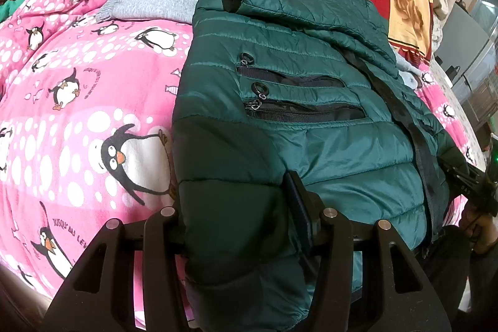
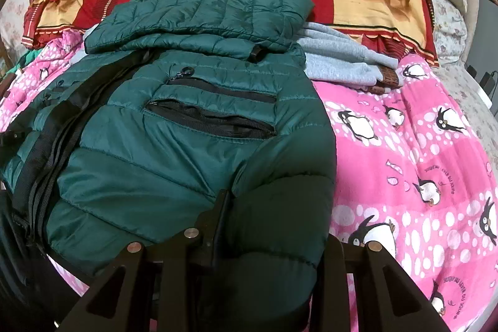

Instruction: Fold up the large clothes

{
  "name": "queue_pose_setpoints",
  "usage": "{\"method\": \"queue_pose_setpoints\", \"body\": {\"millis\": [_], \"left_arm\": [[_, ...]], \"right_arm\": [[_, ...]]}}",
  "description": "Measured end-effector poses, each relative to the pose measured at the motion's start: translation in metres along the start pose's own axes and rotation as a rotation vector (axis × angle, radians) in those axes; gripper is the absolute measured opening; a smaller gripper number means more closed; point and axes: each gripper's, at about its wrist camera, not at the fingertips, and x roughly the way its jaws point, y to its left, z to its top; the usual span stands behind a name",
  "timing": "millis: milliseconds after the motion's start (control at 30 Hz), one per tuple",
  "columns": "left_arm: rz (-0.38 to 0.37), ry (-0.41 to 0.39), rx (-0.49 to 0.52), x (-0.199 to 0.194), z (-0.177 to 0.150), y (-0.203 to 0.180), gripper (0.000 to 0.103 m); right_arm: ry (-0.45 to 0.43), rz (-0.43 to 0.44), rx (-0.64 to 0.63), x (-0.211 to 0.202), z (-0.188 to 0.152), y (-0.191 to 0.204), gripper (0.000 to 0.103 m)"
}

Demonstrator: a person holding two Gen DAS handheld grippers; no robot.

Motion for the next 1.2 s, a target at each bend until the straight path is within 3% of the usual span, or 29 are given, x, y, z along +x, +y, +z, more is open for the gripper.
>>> {"method": "queue_pose_setpoints", "body": {"millis": [833,1200], "left_arm": [[0.003,-0.003,0.0,-0.001,-0.001,0.0,0.05],[0.145,-0.021,0.087,-0.001,-0.002,-0.018,0.05]], "right_arm": [[0.003,-0.007,-0.009,0.001,0.001,0.001,0.029],[0.018,-0.01,-0.015,0.003,0.001,0.002,0.029]]}}
